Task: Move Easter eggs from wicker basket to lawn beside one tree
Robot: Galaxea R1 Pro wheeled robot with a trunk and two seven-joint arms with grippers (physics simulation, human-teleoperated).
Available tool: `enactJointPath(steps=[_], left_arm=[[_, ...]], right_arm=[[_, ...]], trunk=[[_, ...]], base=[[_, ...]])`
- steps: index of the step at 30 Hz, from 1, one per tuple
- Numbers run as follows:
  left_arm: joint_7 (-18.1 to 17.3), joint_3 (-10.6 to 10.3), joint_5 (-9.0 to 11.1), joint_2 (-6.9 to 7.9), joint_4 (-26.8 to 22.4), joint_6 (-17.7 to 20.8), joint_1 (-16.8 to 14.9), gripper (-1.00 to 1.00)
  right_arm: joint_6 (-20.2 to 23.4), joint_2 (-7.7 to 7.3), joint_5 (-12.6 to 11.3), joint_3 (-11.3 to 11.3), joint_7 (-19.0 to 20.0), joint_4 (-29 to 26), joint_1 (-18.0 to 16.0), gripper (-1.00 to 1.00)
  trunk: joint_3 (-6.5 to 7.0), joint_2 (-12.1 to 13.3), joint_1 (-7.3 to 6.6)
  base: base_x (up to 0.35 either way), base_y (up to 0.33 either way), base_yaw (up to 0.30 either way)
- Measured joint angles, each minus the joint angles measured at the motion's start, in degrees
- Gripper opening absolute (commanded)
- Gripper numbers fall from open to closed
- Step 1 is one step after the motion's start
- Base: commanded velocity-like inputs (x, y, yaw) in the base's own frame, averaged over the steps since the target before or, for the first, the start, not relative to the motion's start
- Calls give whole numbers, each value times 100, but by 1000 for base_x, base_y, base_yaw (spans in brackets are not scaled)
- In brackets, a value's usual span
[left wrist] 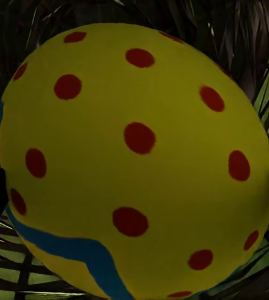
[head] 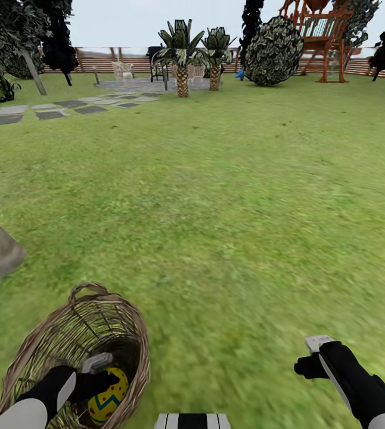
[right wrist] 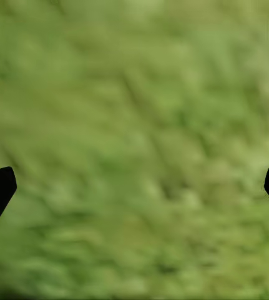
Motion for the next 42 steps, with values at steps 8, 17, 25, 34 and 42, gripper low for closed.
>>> enactJointPath(steps=[8,17,25,34,42], left_arm=[[0,9,24,-56,169,-288,7,-100],[0,12,29,-61,194,-225,7,-100],[-1,12,30,-138,248,-240,7,-100],[7,12,28,-172,286,-257,7,-100],[168,7,19,-224,292,-271,7,-100]], right_arm=[[1,-10,0,7,7,0,1,100],[1,-4,1,15,4,0,1,100],[1,4,0,16,3,0,0,100],[-7,5,1,6,3,219,1,100],[-7,20,-1,77,-3,235,-1,100]], trunk=[[177,13,-17],[376,25,-40],[554,36,-61],[753,48,-84],[930,58,-104]], base=[[0,0,0],[0,0,0],[0,0,0],[0,0,0],[0,0,0]])
